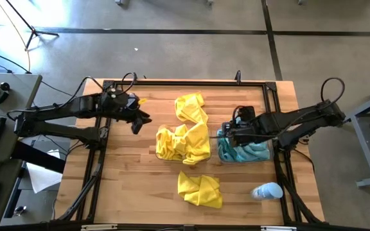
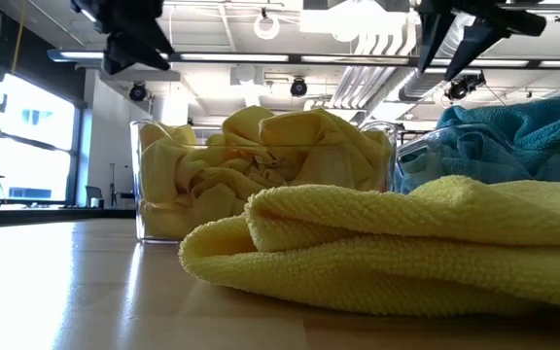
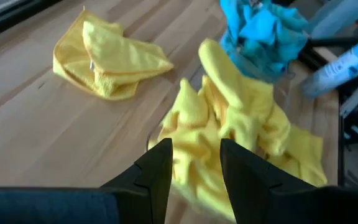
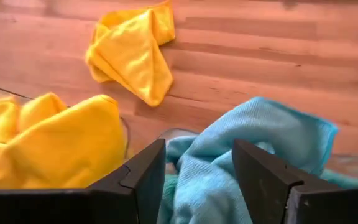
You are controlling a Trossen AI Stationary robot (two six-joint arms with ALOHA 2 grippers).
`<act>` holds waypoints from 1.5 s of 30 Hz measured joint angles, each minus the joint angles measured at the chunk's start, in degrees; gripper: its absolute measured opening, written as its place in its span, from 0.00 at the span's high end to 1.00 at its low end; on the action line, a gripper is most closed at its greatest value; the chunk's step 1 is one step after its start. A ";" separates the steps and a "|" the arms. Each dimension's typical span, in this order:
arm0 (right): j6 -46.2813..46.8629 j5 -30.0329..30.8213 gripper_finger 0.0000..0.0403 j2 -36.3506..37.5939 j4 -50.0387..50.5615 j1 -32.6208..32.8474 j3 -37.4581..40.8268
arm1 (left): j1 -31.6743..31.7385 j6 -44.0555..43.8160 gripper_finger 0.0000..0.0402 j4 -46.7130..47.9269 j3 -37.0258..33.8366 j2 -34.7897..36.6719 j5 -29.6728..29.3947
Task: Sort microfiber towel by color & place in baskets
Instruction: Put the yellow microfiber cloth into the left transparent bin
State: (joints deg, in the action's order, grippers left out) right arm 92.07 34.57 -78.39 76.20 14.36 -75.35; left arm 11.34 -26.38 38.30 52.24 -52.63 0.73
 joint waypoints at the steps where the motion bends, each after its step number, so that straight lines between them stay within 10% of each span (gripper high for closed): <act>1: -2.15 -0.55 0.55 0.02 -0.18 -1.01 0.06 | 0.20 -0.01 0.70 -1.37 0.02 -1.06 -0.08; 13: -27.89 -4.65 0.66 0.07 -0.78 -12.19 0.96 | 4.01 1.34 0.70 -5.47 9.21 -21.39 0.08; 26: -45.62 -10.06 0.79 15.39 -23.89 -22.49 22.13 | 8.72 5.05 0.70 -5.22 28.62 -45.79 -2.66; 45: -61.08 -18.69 0.79 19.98 -27.57 -32.41 22.16 | 13.61 3.53 0.70 2.27 45.16 -75.12 -7.86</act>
State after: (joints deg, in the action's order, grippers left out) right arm 30.99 15.88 -58.41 48.63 -18.04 -53.19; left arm 24.95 -22.85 40.57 97.41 -127.74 -7.13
